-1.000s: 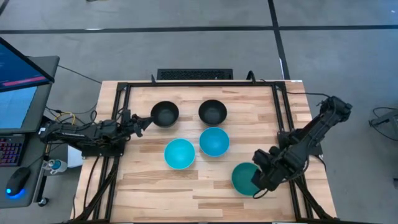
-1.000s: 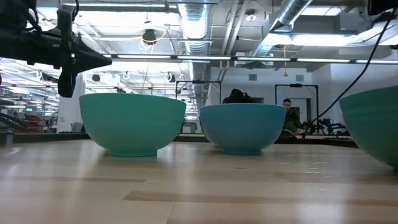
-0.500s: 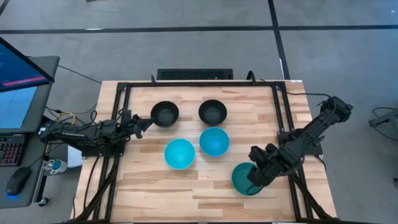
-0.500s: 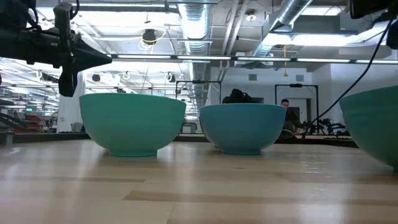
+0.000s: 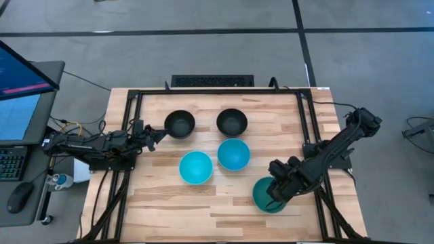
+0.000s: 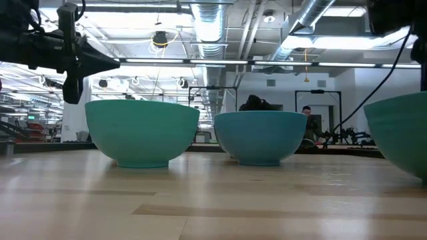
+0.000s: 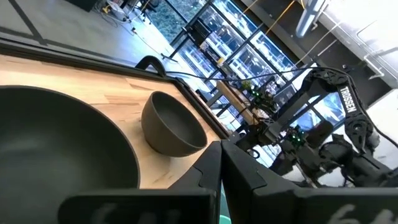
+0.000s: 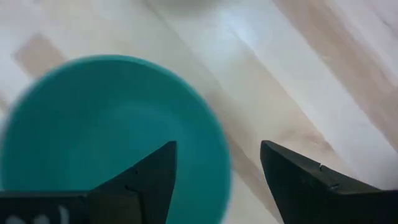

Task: Nest bowls inside each other
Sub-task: Stack the green bowl on top of the right blue bowl

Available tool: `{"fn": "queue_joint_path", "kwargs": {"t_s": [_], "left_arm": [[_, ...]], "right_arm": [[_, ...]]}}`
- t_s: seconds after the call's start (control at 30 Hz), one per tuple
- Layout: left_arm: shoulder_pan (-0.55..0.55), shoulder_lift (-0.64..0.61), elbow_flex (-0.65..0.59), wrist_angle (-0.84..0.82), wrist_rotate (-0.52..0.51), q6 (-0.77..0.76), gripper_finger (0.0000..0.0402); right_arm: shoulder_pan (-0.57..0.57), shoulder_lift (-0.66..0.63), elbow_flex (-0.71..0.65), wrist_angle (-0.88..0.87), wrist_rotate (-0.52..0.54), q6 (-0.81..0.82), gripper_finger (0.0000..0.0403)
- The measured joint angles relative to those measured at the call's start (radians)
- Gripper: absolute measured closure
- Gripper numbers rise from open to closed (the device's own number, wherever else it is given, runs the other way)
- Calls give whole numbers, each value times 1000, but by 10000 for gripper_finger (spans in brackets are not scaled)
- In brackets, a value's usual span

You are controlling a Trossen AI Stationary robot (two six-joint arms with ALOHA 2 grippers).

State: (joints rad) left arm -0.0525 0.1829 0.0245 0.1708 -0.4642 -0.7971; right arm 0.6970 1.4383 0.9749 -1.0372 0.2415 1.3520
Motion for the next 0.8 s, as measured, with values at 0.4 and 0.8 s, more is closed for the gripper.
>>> {"fn": "queue_joint_path", "kwargs": {"t_s": [0.4,0.8], "left_arm": [[0,0,0,0,15,-15,401],[0,0,0,3,15,-98,401]], "right_arm": [[-16,4,-37,30,-7,70,148],[-3,4,-140,96,-79,161,148]]}}
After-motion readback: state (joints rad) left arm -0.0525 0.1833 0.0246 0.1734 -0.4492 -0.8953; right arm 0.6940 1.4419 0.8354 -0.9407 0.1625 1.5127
